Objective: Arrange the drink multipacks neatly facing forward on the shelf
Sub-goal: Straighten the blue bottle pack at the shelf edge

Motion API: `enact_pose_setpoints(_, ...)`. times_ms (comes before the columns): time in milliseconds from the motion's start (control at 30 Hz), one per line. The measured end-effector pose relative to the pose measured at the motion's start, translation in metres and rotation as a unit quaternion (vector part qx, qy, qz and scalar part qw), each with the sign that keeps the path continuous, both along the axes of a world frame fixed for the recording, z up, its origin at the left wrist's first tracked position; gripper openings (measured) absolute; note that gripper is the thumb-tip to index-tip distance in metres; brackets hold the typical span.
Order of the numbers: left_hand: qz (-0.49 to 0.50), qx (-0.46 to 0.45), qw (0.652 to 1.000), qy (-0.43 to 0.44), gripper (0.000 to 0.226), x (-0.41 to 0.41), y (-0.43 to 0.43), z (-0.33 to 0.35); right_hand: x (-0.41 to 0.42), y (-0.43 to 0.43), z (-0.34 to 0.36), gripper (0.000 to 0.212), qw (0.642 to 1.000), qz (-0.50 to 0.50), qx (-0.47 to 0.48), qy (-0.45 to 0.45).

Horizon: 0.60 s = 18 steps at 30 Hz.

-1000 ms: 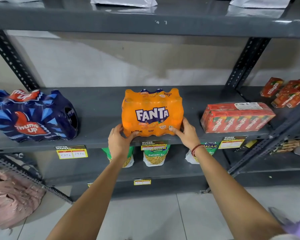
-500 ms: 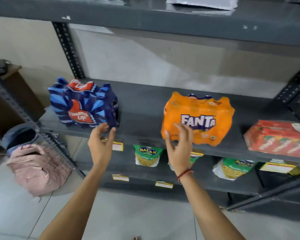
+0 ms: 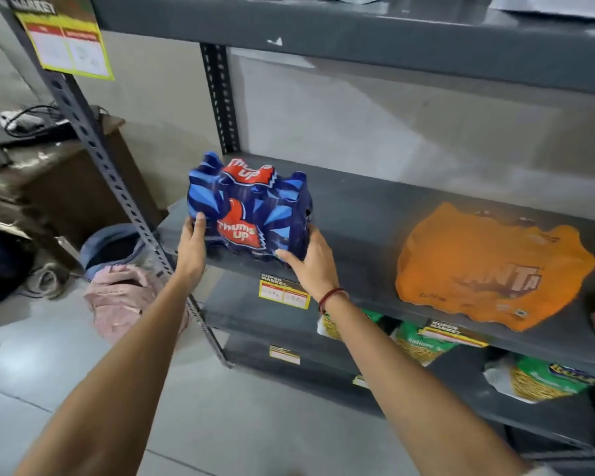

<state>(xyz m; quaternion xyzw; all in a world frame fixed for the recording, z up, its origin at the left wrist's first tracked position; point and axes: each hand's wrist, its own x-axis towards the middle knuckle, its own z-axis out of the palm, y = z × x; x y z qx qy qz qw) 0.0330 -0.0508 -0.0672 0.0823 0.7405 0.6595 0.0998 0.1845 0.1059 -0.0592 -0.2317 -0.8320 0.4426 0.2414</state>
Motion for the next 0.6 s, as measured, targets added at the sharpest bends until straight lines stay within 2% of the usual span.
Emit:
enact_pose_setpoints(167,-0.014,0.030,0.999,0.019,0.050,0.006,0.003,-0.010,0.008,0.008,-0.001,0.063,1.000,0.000,0.014,-0.003)
enact_pose_setpoints(300,-0.032,-0.013,0.998,0.055,0.056,0.023,0.005,-0.015,0.027,0.021,-0.001,0.060,1.000,-0.006,0.009,-0.005)
enact_pose_setpoints(600,-0.038,-0.026,0.995,0.085,0.051,0.052,0.022,-0.016,0.058,0.036,0.002,0.057,1.000,-0.012,0.002,-0.017)
